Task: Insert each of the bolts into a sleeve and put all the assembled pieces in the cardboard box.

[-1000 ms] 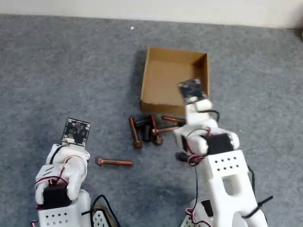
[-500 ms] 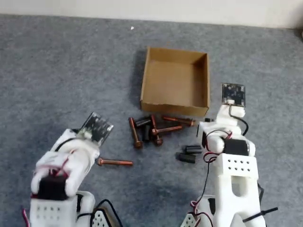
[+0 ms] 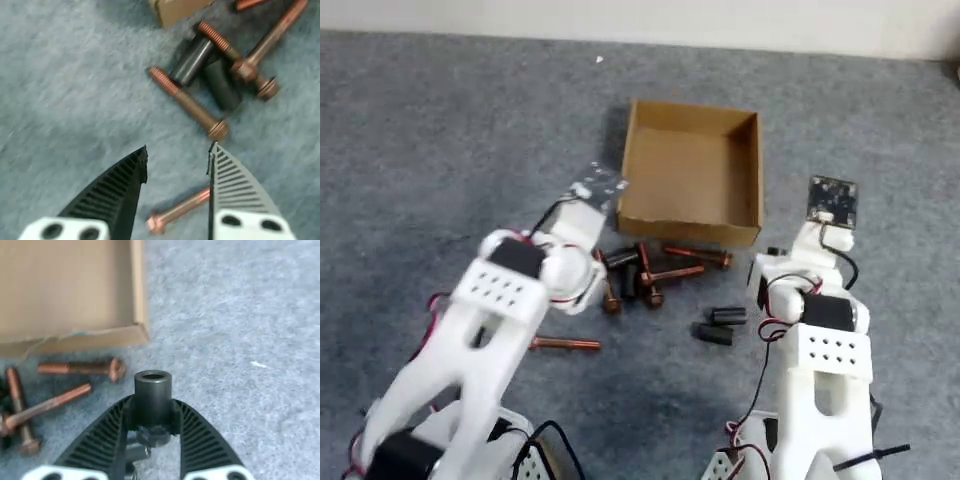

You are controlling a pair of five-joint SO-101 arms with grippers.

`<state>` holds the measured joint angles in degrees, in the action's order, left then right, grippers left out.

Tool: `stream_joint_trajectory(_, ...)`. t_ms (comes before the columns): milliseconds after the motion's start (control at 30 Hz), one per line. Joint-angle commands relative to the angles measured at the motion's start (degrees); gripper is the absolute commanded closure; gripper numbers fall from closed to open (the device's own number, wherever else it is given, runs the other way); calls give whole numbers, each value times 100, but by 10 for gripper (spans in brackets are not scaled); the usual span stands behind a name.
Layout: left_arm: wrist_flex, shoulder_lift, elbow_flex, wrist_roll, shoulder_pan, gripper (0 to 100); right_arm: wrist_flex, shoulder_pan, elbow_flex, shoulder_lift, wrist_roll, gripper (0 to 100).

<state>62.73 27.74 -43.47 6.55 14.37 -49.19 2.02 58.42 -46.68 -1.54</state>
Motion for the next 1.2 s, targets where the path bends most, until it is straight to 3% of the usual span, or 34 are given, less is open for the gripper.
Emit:
stream_joint_trajectory(0, -325, -752, 804, 158, 374, 783, 224, 215, -22, -154, -141, 993)
stream_joint_trajectory(67, -325, -1077, 1130, 378, 356, 784, 224, 215, -22, -154, -141, 993)
stream_joint_trajectory(233, -308, -1974, 1851, 9, 312, 827, 224, 215, -22, -180, -132, 993)
stream_joint_trajectory(433, -360, -2862, 1930, -809, 286, 810, 224, 215, -22, -180, -123, 993)
stream_joint_trajectory(733, -422, -3582, 1930, -826, 66, 807, 224, 215, -31, -180, -123, 993)
stream_joint_trajectory(1000, -343, -3187, 1868, -853, -1024, 808, 224, 215, -31, -180, -123, 993)
stream_joint_trajectory(1167, 167, -2290, 1930, -756, -1191, 806, 224, 207, -31, -171, -123, 993)
